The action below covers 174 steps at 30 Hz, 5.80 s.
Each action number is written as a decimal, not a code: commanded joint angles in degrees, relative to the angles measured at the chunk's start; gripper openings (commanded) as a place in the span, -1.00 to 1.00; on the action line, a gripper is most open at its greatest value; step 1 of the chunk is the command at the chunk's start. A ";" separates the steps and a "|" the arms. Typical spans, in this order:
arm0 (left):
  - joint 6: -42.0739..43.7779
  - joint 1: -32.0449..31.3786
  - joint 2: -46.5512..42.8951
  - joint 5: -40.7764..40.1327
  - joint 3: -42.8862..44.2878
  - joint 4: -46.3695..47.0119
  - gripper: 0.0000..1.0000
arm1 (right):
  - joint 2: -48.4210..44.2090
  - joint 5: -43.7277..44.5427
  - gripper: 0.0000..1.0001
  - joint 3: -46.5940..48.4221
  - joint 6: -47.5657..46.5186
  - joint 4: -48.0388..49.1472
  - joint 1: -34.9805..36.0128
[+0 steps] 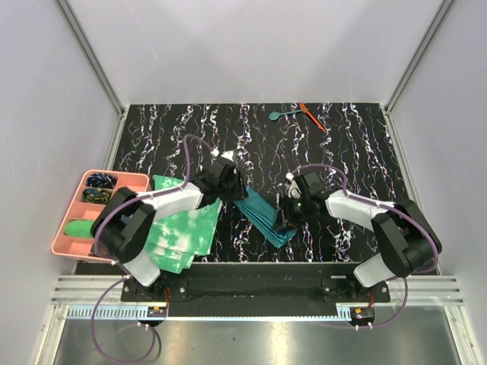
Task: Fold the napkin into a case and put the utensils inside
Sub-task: Smooth out the smaller rectangle-folded napkin at the center of the board, then pick up the smaller rectangle-folded napkin from the center of the board, then turn over the smaller rectangle folded napkin at the center of the board.
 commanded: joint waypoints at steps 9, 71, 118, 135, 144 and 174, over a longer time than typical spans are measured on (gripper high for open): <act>-7.83 2.34 -28.18 -9.34 4.91 -18.95 0.04 | 4.64 21.50 0.58 25.81 -14.26 -22.15 9.87; -9.60 3.57 -46.83 -13.75 -1.25 -29.96 0.23 | 17.86 25.39 -1.00 42.27 -12.33 -21.65 24.30; -14.69 -3.99 -15.88 -8.19 -7.05 -7.27 -0.09 | 6.16 -16.55 -1.00 7.89 -4.86 17.93 0.74; -27.88 -2.76 -8.52 -3.81 2.70 -13.34 0.41 | 6.16 -16.02 -1.00 7.89 -6.79 17.13 0.74; -28.06 -2.85 -3.33 -6.00 6.13 -14.40 0.18 | 5.55 -15.58 -1.00 7.27 -8.29 16.17 0.74; -17.60 -13.73 3.52 -32.26 31.06 -42.23 -1.00 | 12.93 -24.20 -0.95 0.77 8.49 42.26 3.20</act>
